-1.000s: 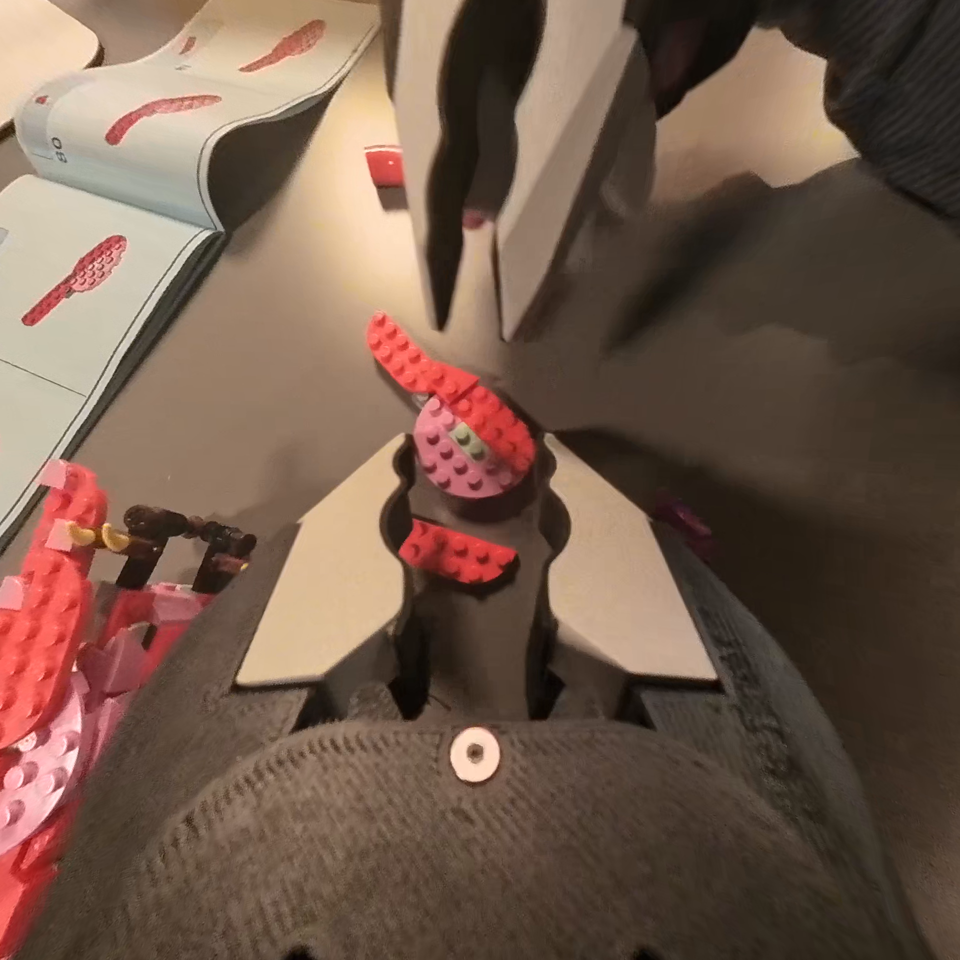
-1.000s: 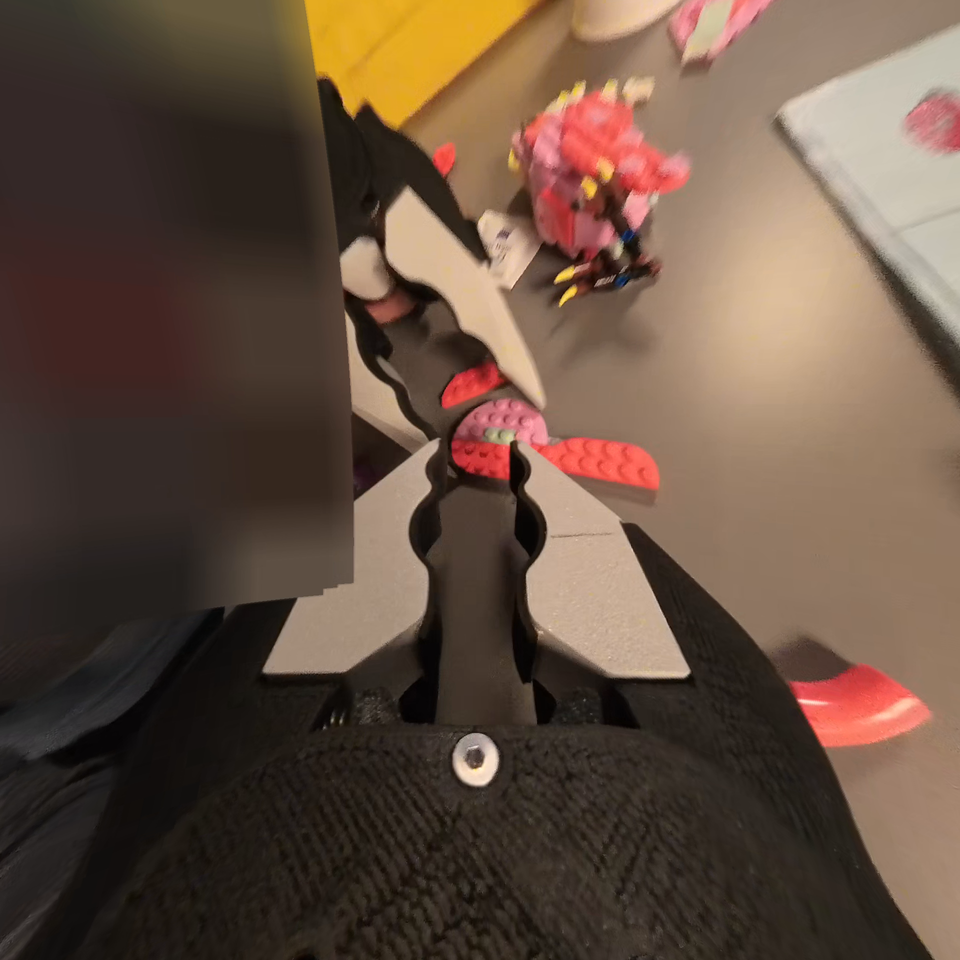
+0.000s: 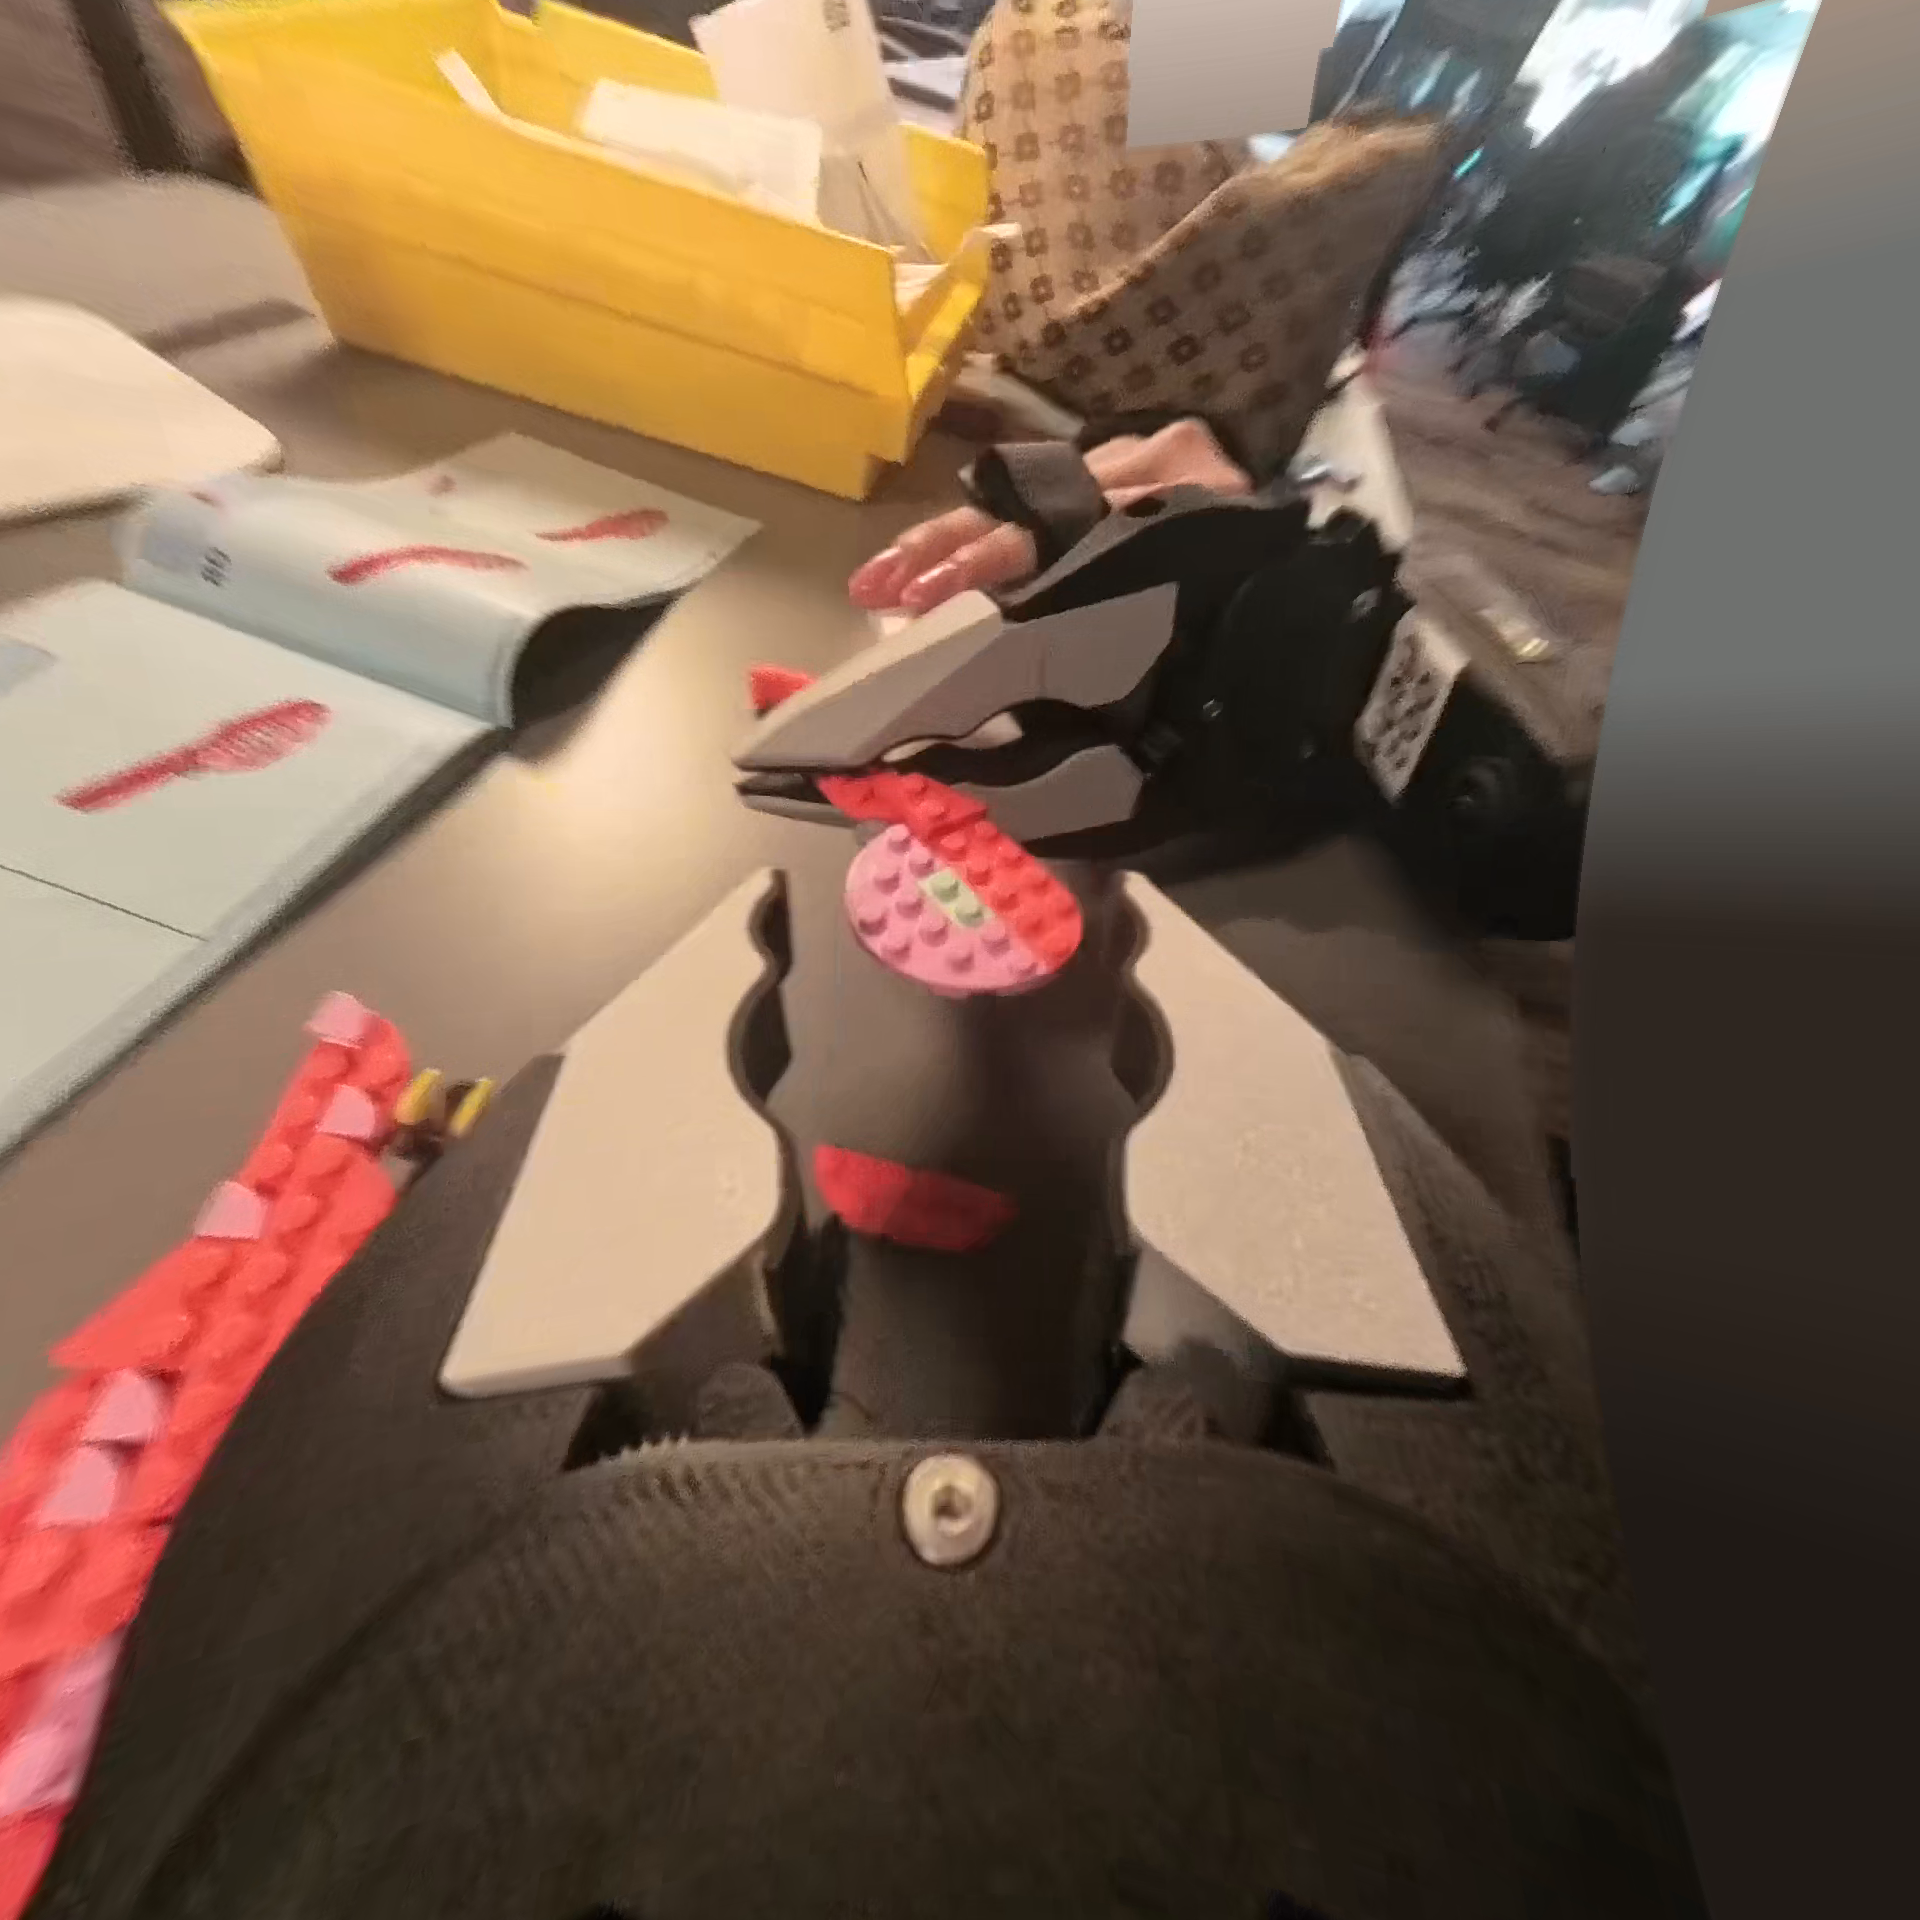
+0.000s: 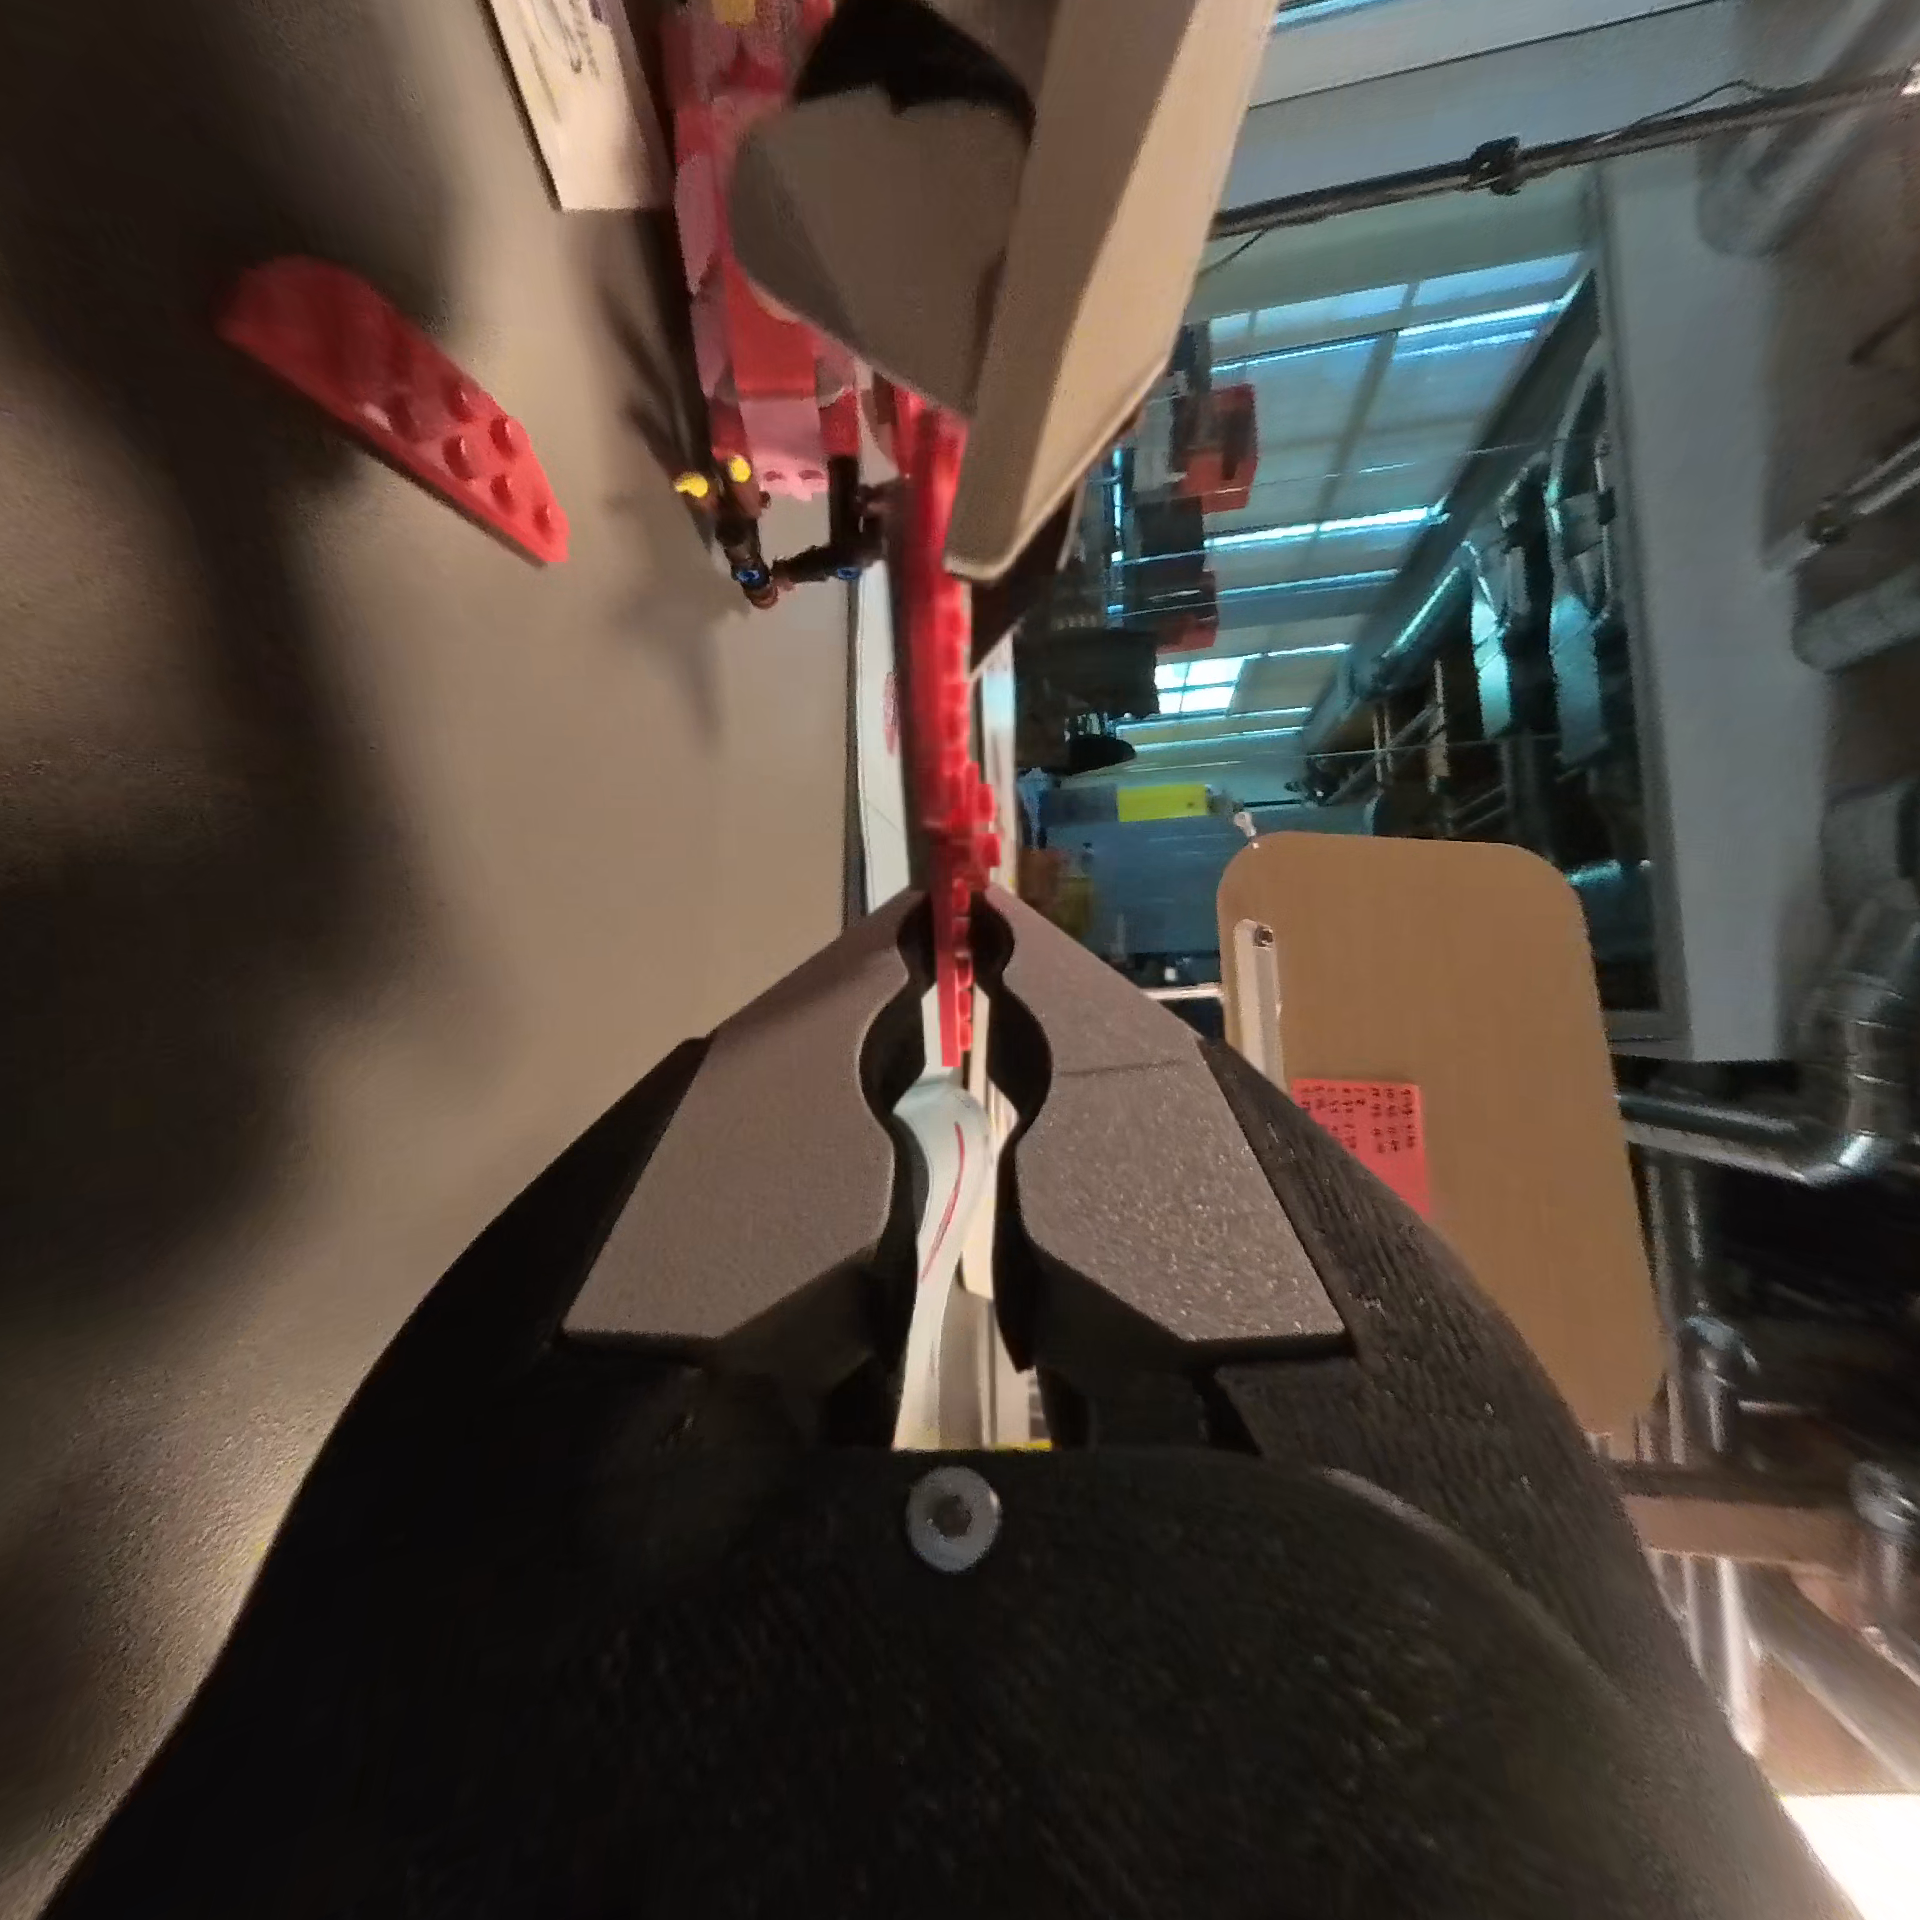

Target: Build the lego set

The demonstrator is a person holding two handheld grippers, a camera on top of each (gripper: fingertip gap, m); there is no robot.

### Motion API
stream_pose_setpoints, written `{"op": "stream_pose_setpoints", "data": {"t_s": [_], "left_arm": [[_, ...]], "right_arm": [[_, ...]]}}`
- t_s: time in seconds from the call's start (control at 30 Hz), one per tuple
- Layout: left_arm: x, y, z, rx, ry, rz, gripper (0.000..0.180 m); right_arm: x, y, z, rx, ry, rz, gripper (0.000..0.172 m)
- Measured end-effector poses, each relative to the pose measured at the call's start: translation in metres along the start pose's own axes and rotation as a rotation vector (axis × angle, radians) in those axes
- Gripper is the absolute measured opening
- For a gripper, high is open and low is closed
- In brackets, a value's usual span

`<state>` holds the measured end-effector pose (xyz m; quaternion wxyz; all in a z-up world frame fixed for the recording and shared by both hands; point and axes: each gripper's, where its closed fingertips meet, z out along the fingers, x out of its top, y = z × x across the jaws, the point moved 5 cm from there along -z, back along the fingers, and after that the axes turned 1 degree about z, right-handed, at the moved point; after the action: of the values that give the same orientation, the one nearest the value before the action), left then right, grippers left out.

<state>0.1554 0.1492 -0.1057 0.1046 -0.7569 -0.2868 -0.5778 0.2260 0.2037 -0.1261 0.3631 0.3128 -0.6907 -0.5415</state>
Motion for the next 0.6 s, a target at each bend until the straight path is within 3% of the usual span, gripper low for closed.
{"op": "stream_pose_setpoints", "data": {"t_s": [0.07,0.1,0.23,0.33,0.43,0.5,0.6], "left_arm": [[-0.003,0.0,0.003,0.128,-0.05,0.235,0.083],[-0.006,0.003,0.006,0.178,-0.071,0.379,0.084],[-0.014,0.014,0.013,0.423,-0.122,0.96,0.058],[-0.021,0.011,0.017,0.533,-0.199,1.185,0.035],[-0.025,0.008,0.017,0.54,-0.23,1.223,0.009],[-0.025,0.007,0.017,0.487,-0.205,1.119,0.007],[-0.015,0.005,0.009,0.399,-0.112,0.92,0.007]], "right_arm": [[-0.002,-0.001,0.001,0.031,-0.032,0.016,0.002],[-0.002,-0.002,0.001,0.049,-0.045,0.02,0.002],[-0.004,-0.012,0.003,0.147,-0.098,0.051,0.002],[-0.004,-0.018,0.003,0.203,-0.114,0.079,0.002],[-0.003,-0.019,0.003,0.224,-0.111,0.112,0.002],[-0.001,-0.016,0.002,0.213,-0.09,0.128,0.008],[0.003,-0.01,-0.001,0.2,-0.033,0.179,0.031]]}}
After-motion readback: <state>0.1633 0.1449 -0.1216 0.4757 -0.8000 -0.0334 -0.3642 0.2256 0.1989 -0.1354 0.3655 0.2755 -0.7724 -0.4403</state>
